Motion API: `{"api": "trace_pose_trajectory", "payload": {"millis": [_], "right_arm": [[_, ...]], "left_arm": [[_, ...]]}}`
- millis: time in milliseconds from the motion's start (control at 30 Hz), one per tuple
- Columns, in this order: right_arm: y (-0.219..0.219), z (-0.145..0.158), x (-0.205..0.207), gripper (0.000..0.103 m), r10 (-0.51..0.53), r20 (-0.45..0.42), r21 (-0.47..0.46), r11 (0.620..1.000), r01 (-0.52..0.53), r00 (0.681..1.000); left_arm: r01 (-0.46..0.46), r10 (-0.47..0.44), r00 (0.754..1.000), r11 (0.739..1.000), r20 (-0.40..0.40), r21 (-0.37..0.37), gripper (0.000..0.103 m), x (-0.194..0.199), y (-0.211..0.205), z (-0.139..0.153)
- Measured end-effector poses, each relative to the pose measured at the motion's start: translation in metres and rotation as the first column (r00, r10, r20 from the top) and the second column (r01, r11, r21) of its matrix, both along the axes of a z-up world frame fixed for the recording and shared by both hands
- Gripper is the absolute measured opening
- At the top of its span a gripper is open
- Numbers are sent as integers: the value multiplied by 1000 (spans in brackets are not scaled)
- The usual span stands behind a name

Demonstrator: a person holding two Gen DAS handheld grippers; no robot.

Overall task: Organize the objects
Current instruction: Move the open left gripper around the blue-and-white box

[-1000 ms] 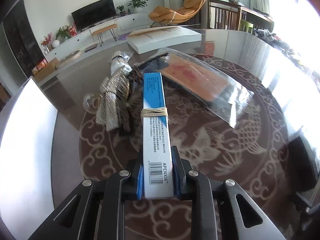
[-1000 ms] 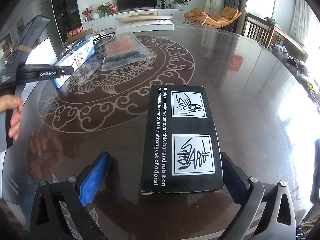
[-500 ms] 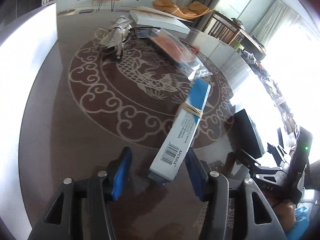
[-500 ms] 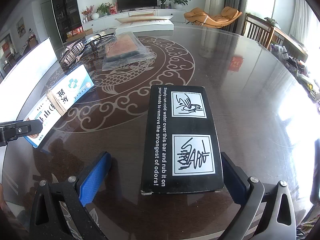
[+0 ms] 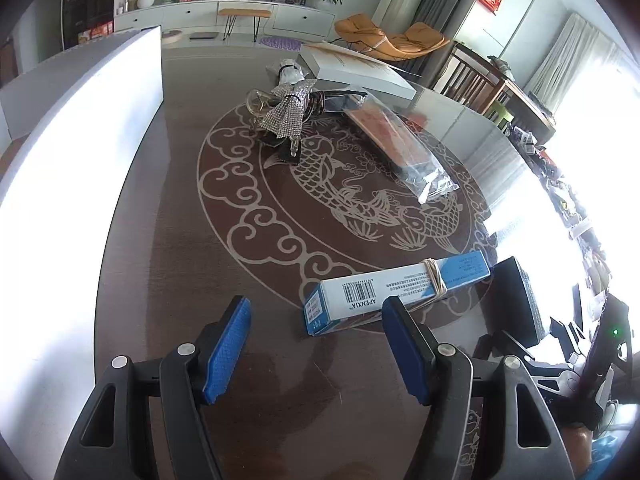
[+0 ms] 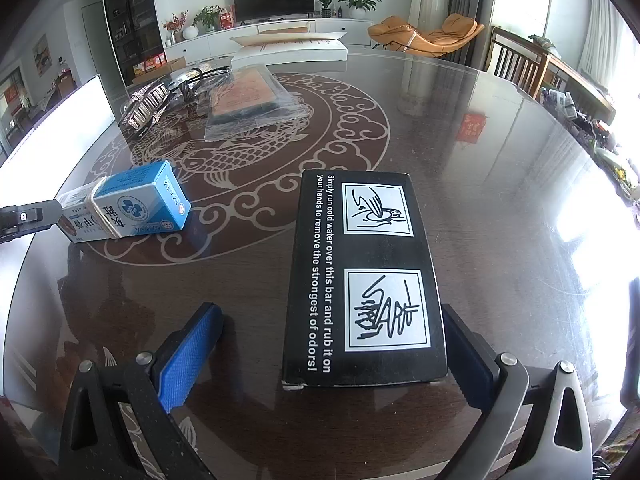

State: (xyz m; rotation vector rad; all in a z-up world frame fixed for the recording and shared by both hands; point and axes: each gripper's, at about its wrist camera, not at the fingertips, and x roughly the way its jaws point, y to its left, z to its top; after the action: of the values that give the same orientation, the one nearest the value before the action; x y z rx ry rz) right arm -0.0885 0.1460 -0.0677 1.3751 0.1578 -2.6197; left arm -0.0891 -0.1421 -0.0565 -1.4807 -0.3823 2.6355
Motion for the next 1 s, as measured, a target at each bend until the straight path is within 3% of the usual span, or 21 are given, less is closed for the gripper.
{"api": "trace_pose_trajectory", "payload": {"millis": [267,333,400,433,533,700,1000], "right_arm": [[0,0,0,103,0,0,0,1000,0,1000],[0,0,0,103,0,0,0,1000,0,1000],[0,0,0,103,0,0,0,1000,0,1000],[0,0,0,103,0,0,0,1000,0,1000],[0,0,0,103,0,0,0,1000,0,1000],[0,0,0,103,1,0,-1,1000,-1,1000],[0,0,0,103,0,0,-1,1000,0,1000]], "left_arm": [[36,-39,995,999,-97,-38,67,5,14,34],[53,-62,988,996,-139,-67,73,1,20,47],[56,-74,983,992,-167,-114,89,-6,26,56],[54,-78,979,990,-186,-132,90,-11,27,59],[50,-83,976,985,-199,-163,90,-29,28,50],[79,-100,988,981,-116,-177,90,-48,32,16],[195,-220,970,959,-107,-205,91,-8,64,3]]}}
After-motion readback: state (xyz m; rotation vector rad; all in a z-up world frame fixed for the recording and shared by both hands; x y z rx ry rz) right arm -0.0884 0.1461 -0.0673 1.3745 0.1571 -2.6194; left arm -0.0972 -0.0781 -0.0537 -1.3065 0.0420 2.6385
